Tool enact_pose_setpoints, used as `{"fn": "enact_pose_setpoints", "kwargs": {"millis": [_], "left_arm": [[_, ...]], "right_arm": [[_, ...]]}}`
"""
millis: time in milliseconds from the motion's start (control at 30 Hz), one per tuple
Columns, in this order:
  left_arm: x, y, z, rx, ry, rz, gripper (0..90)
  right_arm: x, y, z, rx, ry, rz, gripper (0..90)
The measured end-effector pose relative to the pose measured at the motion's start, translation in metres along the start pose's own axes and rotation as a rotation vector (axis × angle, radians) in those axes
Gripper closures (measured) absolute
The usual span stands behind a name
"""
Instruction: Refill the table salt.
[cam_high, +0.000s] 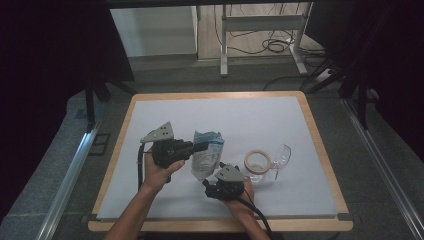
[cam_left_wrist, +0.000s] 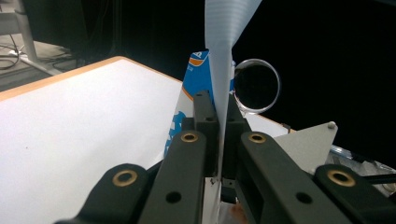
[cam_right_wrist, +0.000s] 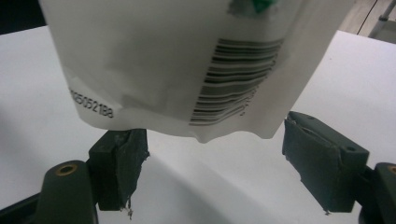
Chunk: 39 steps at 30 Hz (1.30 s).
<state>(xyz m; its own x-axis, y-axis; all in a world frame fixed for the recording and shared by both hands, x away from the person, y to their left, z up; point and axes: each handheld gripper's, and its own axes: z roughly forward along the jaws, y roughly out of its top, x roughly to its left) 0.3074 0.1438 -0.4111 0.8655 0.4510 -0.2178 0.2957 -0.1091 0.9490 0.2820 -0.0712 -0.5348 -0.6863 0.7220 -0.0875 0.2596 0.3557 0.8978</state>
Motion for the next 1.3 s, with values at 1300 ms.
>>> {"fn": "enact_pose_setpoints", "kwargs": {"millis": [1300], "left_arm": [[-0.002, 0.005, 0.048, 0.078, -0.037, -0.014, 90.0]], "right_arm": [[0.008, -0.008, -0.019, -0.009, 0.039, 0.013, 35.0]]}}
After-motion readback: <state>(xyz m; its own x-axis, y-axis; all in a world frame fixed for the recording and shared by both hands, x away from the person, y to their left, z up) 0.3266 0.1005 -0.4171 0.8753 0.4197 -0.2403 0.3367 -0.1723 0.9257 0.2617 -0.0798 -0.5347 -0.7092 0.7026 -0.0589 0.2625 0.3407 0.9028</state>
